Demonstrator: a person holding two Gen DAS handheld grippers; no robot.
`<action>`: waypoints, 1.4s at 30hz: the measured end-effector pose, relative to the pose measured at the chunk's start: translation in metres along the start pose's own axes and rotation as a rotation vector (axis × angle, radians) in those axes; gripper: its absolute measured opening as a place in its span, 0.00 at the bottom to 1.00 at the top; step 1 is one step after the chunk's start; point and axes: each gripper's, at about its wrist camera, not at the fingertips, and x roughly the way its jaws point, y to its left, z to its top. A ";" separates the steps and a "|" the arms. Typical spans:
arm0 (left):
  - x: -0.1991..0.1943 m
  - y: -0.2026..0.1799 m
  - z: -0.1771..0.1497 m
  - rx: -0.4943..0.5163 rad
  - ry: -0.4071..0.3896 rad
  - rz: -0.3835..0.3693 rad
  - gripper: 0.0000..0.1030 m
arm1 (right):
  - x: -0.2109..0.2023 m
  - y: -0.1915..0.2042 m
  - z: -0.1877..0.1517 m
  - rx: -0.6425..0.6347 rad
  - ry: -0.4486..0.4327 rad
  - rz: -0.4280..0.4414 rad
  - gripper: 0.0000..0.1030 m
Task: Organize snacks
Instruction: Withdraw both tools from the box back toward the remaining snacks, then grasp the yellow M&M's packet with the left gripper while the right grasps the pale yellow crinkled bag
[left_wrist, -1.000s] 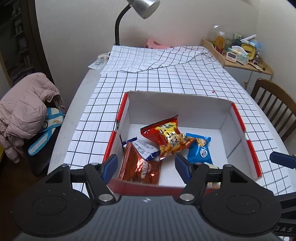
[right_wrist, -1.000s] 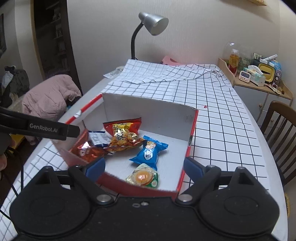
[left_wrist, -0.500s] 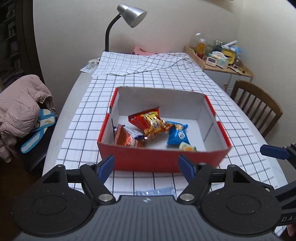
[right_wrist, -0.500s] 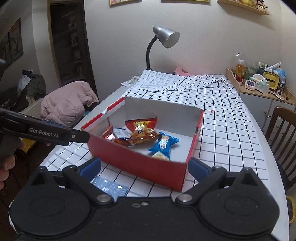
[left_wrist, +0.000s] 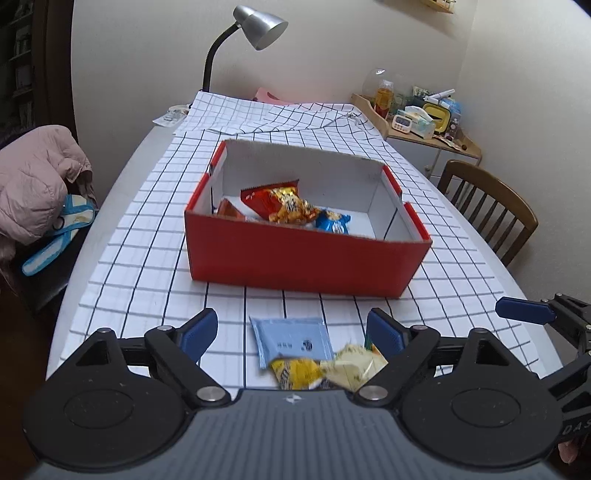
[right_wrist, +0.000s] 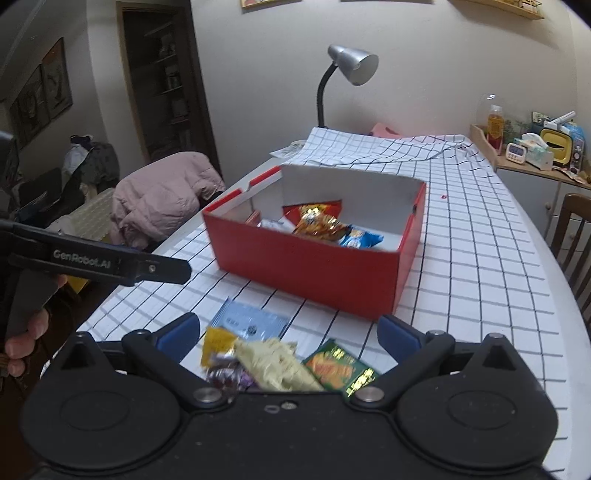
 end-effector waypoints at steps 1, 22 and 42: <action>0.001 -0.001 -0.005 0.006 -0.002 0.004 0.86 | 0.000 0.002 -0.005 -0.003 -0.001 0.003 1.00; 0.059 0.004 -0.053 0.000 0.107 0.037 0.86 | 0.053 0.018 -0.050 -0.148 0.079 -0.003 0.86; 0.093 0.013 -0.045 -0.114 0.243 -0.075 0.54 | 0.090 0.001 -0.047 -0.070 0.147 0.033 0.50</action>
